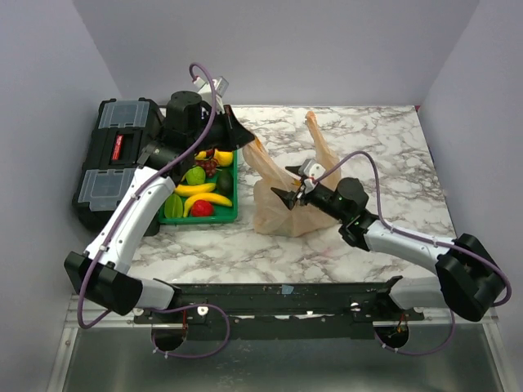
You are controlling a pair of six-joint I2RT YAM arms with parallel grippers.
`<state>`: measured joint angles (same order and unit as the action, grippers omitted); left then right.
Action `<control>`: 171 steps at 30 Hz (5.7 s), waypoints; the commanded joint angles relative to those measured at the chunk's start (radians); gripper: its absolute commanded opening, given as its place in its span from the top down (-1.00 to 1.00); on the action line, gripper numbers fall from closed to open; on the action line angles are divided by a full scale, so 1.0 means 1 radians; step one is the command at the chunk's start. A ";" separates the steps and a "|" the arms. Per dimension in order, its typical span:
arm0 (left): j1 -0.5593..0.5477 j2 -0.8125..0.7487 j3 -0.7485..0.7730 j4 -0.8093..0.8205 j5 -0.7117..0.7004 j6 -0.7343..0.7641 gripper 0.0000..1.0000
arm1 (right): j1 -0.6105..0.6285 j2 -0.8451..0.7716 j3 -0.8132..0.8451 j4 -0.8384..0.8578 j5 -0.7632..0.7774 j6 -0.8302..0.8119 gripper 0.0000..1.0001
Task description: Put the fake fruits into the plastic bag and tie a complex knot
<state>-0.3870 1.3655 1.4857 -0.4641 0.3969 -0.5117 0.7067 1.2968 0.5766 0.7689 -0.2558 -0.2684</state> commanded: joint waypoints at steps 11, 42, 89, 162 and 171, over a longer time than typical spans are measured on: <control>-0.101 -0.094 -0.060 0.168 0.169 0.203 1.00 | 0.020 -0.021 0.340 -0.256 -0.076 0.193 -0.61; -0.310 -0.421 -0.729 0.805 -0.295 0.273 -0.97 | 0.020 -0.030 0.398 -0.327 0.023 0.333 0.99; -0.318 0.072 -0.920 1.286 -0.012 0.533 1.00 | 0.020 -0.108 0.348 -0.484 0.220 0.351 0.99; -0.430 -0.146 -0.760 1.144 -0.141 0.675 -0.27 | 0.020 -0.133 0.348 -0.468 0.159 0.391 0.99; -0.443 -0.135 -0.747 1.110 -0.252 0.689 0.75 | 0.020 -0.146 0.345 -0.476 0.116 0.399 0.99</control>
<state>-0.8211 1.2160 0.7124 0.6533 0.1902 0.1665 0.7311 1.1641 0.9340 0.2798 -0.1246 0.1200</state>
